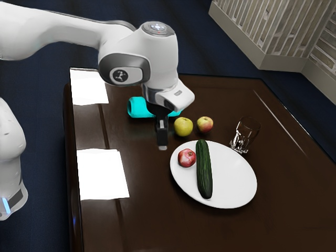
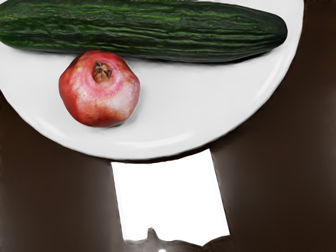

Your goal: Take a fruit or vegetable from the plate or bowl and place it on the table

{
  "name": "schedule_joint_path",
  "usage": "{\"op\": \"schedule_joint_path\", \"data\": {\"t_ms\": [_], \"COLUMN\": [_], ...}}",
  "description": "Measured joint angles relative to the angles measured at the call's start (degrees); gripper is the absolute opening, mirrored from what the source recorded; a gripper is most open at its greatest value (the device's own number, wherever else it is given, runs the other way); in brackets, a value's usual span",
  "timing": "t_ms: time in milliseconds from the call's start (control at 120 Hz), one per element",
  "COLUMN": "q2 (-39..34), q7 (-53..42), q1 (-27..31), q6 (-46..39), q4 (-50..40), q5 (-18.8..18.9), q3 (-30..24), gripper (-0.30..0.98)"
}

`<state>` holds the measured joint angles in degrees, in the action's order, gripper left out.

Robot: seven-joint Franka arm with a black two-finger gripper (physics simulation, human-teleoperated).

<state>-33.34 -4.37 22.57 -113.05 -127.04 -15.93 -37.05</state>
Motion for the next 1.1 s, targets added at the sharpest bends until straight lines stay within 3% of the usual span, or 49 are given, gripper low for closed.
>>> {"op": "schedule_joint_path", "data": {"t_ms": [158, 392, 750, 1100], "q2": [9.1, 23.5, 31.3, 34.2], "q7": [0.4, 0.8, 1.1, 1.3], "q1": [0.0, 0.2, -0.2, 1.2], "q6": [-3.6, -8.6, -15.7, -10.7], "q4": [1.1, 5.6, 7.3, 8.5], "q5": [1.8, 7.5, 12.3, 14.8], "q3": [-0.1, 2.1, 3.5, 3.8], "gripper": [0.66, 0.66, 0.66, 0.66]}}
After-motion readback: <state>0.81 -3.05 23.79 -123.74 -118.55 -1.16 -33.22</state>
